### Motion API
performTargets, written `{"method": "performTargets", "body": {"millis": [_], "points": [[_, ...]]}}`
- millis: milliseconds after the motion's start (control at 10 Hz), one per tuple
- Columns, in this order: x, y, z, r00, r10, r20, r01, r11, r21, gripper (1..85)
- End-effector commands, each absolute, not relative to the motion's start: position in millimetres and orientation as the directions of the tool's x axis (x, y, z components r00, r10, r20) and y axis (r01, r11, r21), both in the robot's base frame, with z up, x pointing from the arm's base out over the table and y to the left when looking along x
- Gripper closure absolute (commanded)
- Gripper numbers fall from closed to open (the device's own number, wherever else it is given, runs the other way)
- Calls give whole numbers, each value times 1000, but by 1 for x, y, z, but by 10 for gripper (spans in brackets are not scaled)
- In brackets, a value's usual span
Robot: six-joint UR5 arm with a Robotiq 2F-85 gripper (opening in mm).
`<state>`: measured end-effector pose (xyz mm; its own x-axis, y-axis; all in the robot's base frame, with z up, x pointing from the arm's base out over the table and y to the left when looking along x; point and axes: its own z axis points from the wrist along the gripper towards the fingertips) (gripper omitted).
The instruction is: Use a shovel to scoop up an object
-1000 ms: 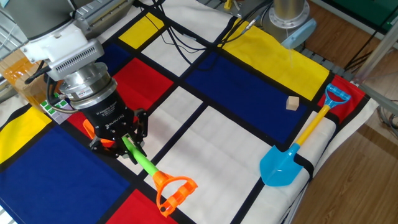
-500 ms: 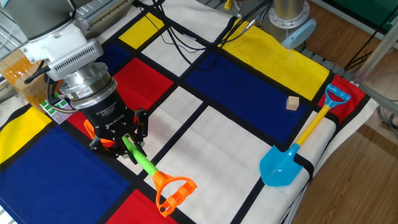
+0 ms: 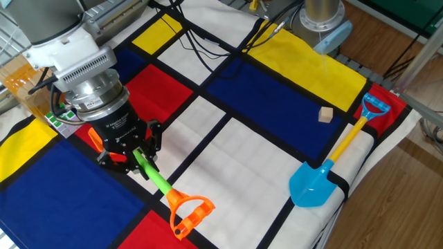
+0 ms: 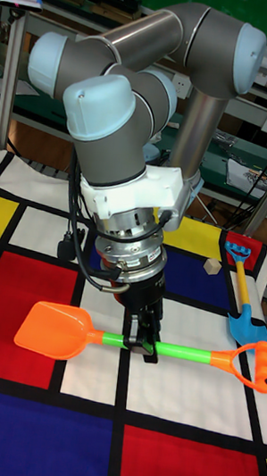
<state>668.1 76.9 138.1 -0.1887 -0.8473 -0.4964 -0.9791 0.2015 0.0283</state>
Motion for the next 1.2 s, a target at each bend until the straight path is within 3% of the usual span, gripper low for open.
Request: {"method": "performTargets", "body": {"millis": [0, 1100], "points": [[671, 72, 138, -198, -852, -485, -976, 215, 21, 847], [673, 72, 138, -190, -853, -486, -977, 212, 11, 847]]}}
